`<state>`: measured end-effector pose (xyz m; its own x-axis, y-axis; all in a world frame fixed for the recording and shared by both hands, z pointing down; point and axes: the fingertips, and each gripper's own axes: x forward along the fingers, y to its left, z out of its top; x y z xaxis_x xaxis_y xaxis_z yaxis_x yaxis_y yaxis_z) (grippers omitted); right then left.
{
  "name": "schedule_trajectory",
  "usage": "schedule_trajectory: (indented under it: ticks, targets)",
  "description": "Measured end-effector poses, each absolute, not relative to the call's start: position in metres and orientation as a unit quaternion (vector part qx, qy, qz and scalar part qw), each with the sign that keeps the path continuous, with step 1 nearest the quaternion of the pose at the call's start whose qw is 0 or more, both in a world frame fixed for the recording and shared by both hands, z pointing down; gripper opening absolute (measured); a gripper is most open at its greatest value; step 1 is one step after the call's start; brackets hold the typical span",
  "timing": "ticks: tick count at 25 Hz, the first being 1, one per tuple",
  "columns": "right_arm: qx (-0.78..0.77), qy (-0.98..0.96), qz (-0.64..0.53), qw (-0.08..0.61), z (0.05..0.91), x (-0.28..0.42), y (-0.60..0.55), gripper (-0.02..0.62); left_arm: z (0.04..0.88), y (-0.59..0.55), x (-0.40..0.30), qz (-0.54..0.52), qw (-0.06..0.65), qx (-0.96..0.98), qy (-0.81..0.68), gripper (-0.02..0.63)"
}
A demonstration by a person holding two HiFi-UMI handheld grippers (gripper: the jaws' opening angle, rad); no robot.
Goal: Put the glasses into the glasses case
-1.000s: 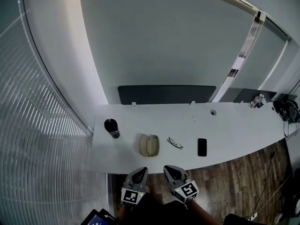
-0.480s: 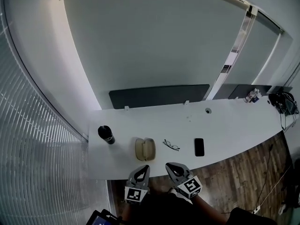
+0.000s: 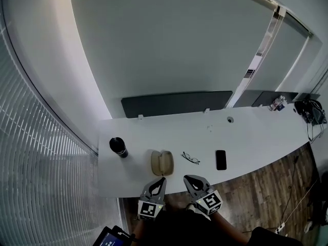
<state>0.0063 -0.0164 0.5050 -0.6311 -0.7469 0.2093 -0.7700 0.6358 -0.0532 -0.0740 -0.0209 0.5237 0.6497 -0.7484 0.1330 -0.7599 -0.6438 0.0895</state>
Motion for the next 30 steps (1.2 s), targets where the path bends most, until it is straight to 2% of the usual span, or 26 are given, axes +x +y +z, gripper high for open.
schedule_trajectory:
  ticks: [6, 14, 22, 30]
  targets:
    - [0.438, -0.892, 0.083, 0.078, 0.523, -0.012, -0.02, 0.008, 0.542, -0.02, -0.1, 0.05, 0.079, 0.908, -0.409, 0.006]
    - [0.397, -0.906, 0.101, 0.105, 0.559, -0.036, -0.025, 0.008, 0.585, -0.022, -0.141, 0.075, 0.098, 0.882, -0.455, 0.006]
    - [0.374, -0.918, 0.095, 0.09, 0.55, -0.049, -0.067, 0.008, 0.576, -0.052, -0.13, 0.064, 0.11, 0.88, -0.459, 0.006]
    - [0.37, -0.919, 0.083, 0.105, 0.554, 0.001, -0.106, 0.008, 0.572, -0.096, -0.084, 0.086, 0.077, 0.889, -0.443, 0.006]
